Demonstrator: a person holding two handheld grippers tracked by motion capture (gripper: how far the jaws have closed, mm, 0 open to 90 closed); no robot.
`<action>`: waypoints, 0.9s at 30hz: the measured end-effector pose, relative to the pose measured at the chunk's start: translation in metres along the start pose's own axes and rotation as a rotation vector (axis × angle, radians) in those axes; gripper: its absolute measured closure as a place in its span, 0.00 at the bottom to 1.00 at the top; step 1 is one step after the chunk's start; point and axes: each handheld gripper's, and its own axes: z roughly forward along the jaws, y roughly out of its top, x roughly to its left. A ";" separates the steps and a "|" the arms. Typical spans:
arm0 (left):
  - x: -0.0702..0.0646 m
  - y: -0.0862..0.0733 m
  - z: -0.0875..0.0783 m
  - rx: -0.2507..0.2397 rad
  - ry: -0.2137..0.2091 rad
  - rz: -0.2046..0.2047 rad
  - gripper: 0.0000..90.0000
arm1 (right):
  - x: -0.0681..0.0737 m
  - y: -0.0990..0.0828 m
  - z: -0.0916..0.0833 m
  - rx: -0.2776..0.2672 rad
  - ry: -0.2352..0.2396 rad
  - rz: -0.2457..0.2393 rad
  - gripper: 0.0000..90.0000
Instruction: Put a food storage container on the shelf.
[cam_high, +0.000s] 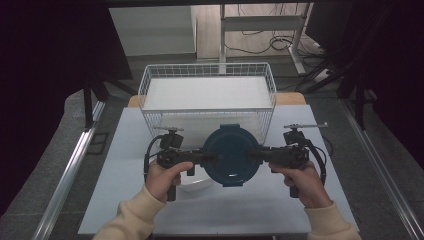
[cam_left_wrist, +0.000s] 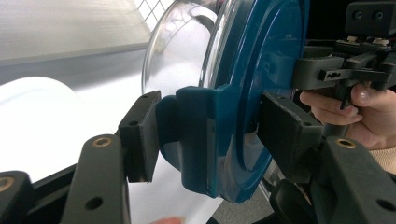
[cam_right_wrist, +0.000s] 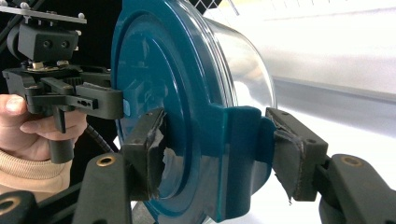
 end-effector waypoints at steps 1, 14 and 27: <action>0.000 0.002 -0.001 -0.002 -0.001 0.000 0.46 | 0.001 0.001 0.000 0.001 0.000 -0.001 0.45; -0.004 0.022 -0.014 -0.019 0.002 0.018 0.46 | 0.011 0.025 0.000 -0.005 0.001 -0.027 0.45; -0.004 0.042 -0.024 -0.032 0.004 0.017 0.46 | 0.018 0.049 0.003 -0.002 0.005 -0.036 0.45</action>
